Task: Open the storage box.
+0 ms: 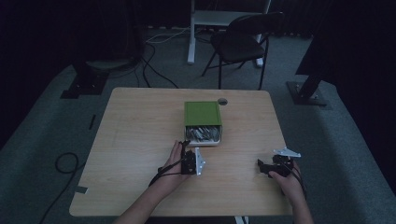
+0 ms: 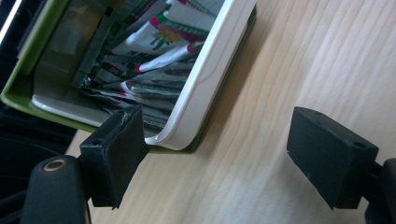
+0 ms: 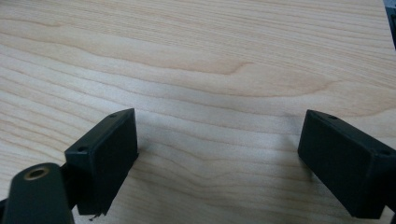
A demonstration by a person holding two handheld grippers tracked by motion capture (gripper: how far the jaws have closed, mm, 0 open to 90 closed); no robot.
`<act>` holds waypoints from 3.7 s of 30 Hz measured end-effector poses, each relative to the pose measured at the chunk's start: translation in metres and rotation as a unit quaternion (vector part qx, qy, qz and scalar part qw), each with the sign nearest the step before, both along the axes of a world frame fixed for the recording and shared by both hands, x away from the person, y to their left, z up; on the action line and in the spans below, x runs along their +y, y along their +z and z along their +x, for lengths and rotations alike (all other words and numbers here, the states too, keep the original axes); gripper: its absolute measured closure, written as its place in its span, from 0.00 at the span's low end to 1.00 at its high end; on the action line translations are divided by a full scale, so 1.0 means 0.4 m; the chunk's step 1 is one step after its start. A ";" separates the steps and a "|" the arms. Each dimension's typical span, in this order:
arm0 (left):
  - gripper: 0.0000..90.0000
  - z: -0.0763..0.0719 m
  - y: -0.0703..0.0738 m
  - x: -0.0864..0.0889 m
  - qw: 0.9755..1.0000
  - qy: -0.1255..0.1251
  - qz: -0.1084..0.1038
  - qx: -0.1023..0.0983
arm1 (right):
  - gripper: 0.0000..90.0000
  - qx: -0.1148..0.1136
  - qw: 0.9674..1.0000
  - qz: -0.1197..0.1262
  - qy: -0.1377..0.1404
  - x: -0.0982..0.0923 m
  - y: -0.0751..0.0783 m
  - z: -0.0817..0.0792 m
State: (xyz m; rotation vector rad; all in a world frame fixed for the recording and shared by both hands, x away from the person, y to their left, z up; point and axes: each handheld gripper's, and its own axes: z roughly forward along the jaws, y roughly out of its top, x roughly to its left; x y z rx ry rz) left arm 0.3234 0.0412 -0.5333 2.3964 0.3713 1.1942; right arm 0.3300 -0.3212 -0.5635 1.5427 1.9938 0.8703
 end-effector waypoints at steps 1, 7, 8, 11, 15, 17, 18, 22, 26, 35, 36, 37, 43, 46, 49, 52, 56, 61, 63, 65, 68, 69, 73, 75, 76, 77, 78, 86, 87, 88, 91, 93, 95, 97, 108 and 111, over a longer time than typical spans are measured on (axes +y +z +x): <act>0.23 0.007 -0.010 -0.004 1.000 -0.001 0.017 -0.010 | 0.13 0.000 1.000 0.000 0.000 0.000 0.000 0.000; 0.25 0.014 -0.022 -0.015 0.999 -0.012 0.027 -0.026 | 0.13 0.000 1.000 0.000 0.000 0.000 0.000 0.000; 0.25 0.016 -0.022 -0.017 0.999 -0.011 0.031 -0.034 | 0.13 0.000 1.000 0.000 0.000 0.000 0.000 0.000; 0.27 0.023 -0.020 -0.018 0.998 -0.011 0.039 -0.048 | 0.13 0.000 1.000 0.000 0.000 0.000 0.000 0.000; 0.40 0.034 -0.023 -0.017 0.997 -0.010 0.044 -0.061 | 0.13 0.000 1.000 0.000 0.000 0.000 0.000 0.000; 0.48 0.037 -0.027 -0.019 0.996 -0.002 0.061 -0.066 | 0.13 0.000 1.000 0.000 0.000 0.000 0.000 0.000; 0.53 0.038 -0.027 -0.019 0.995 -0.004 0.071 -0.069 | 0.13 0.000 1.000 0.000 0.000 0.000 0.000 0.000; 0.60 0.048 -0.030 -0.025 0.996 -0.022 0.071 -0.058 | 0.13 0.000 1.000 0.000 0.000 0.000 0.000 0.000; 0.64 0.057 -0.031 -0.031 0.996 -0.016 0.071 -0.058 | 0.13 0.000 1.000 0.000 0.000 0.000 0.000 0.000; 0.74 0.069 -0.030 -0.033 0.994 -0.026 0.089 -0.064 | 0.13 0.000 1.000 0.000 0.000 0.000 0.000 0.000; 0.74 0.070 -0.031 -0.033 0.993 -0.027 0.090 -0.065 | 0.13 0.000 1.000 0.000 0.000 0.000 0.000 0.000; 0.74 0.070 -0.031 -0.033 0.993 -0.027 0.090 -0.065 | 0.13 0.000 1.000 0.000 0.000 0.000 0.000 0.000; 0.75 0.082 -0.037 -0.032 0.993 -0.029 0.095 -0.068 | 0.13 0.000 1.000 0.000 0.000 0.000 0.000 0.000; 0.75 0.082 -0.039 -0.034 0.991 -0.033 0.104 -0.074 | 0.13 0.000 1.000 0.000 0.000 0.000 0.000 0.000; 0.75 0.081 -0.039 -0.033 0.992 -0.031 0.099 -0.074 | 0.13 0.000 1.000 0.000 0.000 0.000 0.000 0.000; 0.75 0.080 -0.039 -0.033 0.992 -0.028 0.096 -0.073 | 0.13 0.000 1.000 0.000 0.000 0.000 0.000 0.000; 0.75 0.078 -0.039 -0.034 0.992 -0.028 0.100 -0.074 | 0.13 0.000 1.000 0.000 0.000 0.000 0.000 0.000; 0.75 0.074 -0.037 -0.033 0.993 -0.030 0.094 -0.070 | 0.13 0.000 1.000 0.000 0.000 0.000 0.000 0.000; 0.75 0.071 -0.037 -0.033 0.993 -0.031 0.091 -0.070 | 0.13 0.000 1.000 0.000 0.000 0.000 0.000 0.000; 0.75 0.066 -0.036 -0.034 0.993 -0.032 0.091 -0.068 | 0.13 0.000 1.000 0.000 0.000 0.000 0.000 0.000; 0.75 0.059 -0.035 -0.032 0.993 -0.032 0.088 -0.065 | 0.13 0.000 1.000 0.000 0.000 0.000 0.000 0.000; 0.75 0.056 -0.034 -0.033 0.994 -0.031 0.087 -0.063 | 0.13 0.000 1.000 0.000 0.000 0.000 0.000 0.000; 0.75 0.047 -0.034 -0.034 0.993 -0.035 0.090 -0.065 | 0.13 0.000 1.000 0.000 0.000 0.000 0.000 0.000; 0.75 0.040 -0.035 -0.031 0.993 -0.036 0.092 -0.067 | 0.13 0.000 1.000 0.000 0.000 0.000 0.000 0.000; 0.75 0.038 -0.035 -0.031 0.993 -0.036 0.091 -0.067 | 0.13 0.000 1.000 0.000 0.000 0.000 0.000 0.000; 0.75 0.036 -0.035 -0.031 0.993 -0.036 0.090 -0.067 | 0.13 0.000 1.000 0.000 0.000 0.000 0.000 0.000; 0.75 0.034 -0.035 -0.031 0.993 -0.036 0.090 -0.067 | 0.13 0.000 1.000 -0.001 0.000 0.000 0.000 0.000; 0.76 0.014 -0.038 -0.033 0.993 -0.039 0.088 -0.071 | 0.13 0.000 1.000 -0.001 0.000 0.000 0.000 0.000; 0.76 0.011 -0.038 -0.032 0.993 -0.040 0.087 -0.071 | 0.13 0.000 1.000 -0.001 0.000 0.000 0.000 0.000; 0.76 0.009 -0.038 -0.031 0.993 -0.040 0.090 -0.072 | 0.13 0.000 1.000 -0.001 0.000 0.000 0.000 0.000; 0.75 0.004 -0.039 -0.030 0.993 -0.041 0.088 -0.073 | 0.13 0.000 1.000 -0.001 0.000 0.000 0.000 0.000; 0.76 0.000 -0.038 -0.030 0.993 -0.040 0.087 -0.070 | 0.13 0.000 1.000 -0.001 0.000 0.000 0.000 0.000; 0.76 -0.005 -0.038 -0.031 0.993 -0.041 0.089 -0.069 | 0.13 0.000 1.000 -0.001 0.000 0.000 0.000 0.000; 0.76 -0.010 -0.037 -0.031 0.993 -0.043 0.090 -0.068 | 0.13 0.000 1.000 -0.001 0.000 0.000 0.000 0.000; 0.76 -0.031 -0.036 -0.030 0.992 -0.045 0.092 -0.067 | 0.13 0.000 1.000 0.000 0.000 0.000 0.000 0.000; 0.76 -0.035 -0.036 -0.029 0.993 -0.046 0.092 -0.065 | 0.13 0.000 1.000 -0.001 0.000 0.000 0.000 0.000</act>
